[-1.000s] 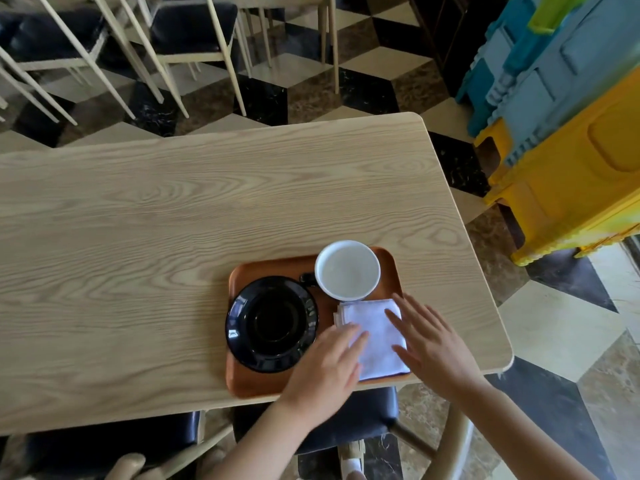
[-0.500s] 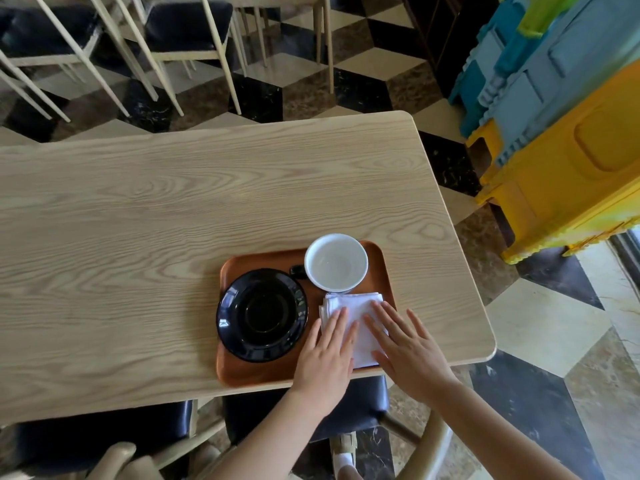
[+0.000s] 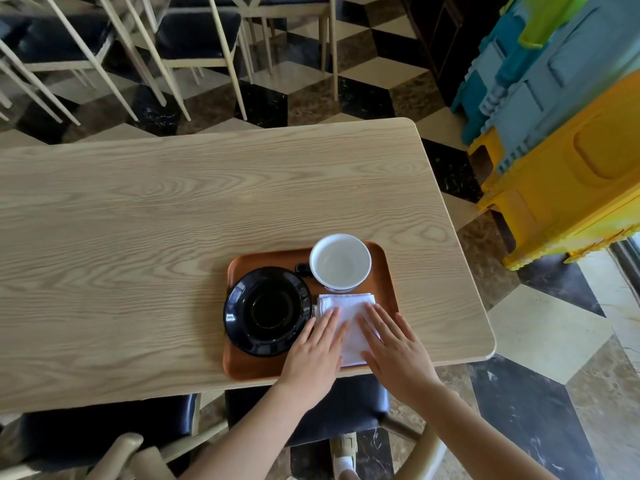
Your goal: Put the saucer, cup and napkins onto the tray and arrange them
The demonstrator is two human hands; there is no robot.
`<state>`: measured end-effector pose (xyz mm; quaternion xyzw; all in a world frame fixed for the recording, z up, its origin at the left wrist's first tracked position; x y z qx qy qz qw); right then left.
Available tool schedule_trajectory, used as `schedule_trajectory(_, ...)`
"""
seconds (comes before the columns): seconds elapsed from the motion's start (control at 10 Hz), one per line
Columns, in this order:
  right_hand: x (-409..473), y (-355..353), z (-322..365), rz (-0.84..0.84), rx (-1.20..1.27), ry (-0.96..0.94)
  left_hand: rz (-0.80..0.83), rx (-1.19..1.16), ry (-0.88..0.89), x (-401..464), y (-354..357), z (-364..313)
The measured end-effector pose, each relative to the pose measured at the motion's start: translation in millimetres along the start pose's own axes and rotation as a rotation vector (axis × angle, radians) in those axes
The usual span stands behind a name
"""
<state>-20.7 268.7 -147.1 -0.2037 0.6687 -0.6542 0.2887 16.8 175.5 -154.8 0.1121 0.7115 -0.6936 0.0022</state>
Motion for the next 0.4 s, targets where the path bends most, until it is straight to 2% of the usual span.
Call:
schedule_trajectory(0.2,2,-2,2,0.089,0.042,-0.012,0.085,-0.037,0.028,4,9,-2)
schedule_trajectory(0.3,14,-10,-6,0.125,0.175,0.020,0.074,-0.048,0.015,8,-9,4)
schedule_trajectory(0.4,28,-43,-12,0.063,0.244,0.065,0.015,-0.093,-0.003,17,-42,15)
Point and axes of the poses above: each hand's wrist, its own x-axis towards the middle knuckle, its own y-axis out of the palm, z = x × y, the point moved 9 cm from there along x, towards the middle knuckle, and after that the axes turned 3 degrees about -z, right-handed, at the moved point
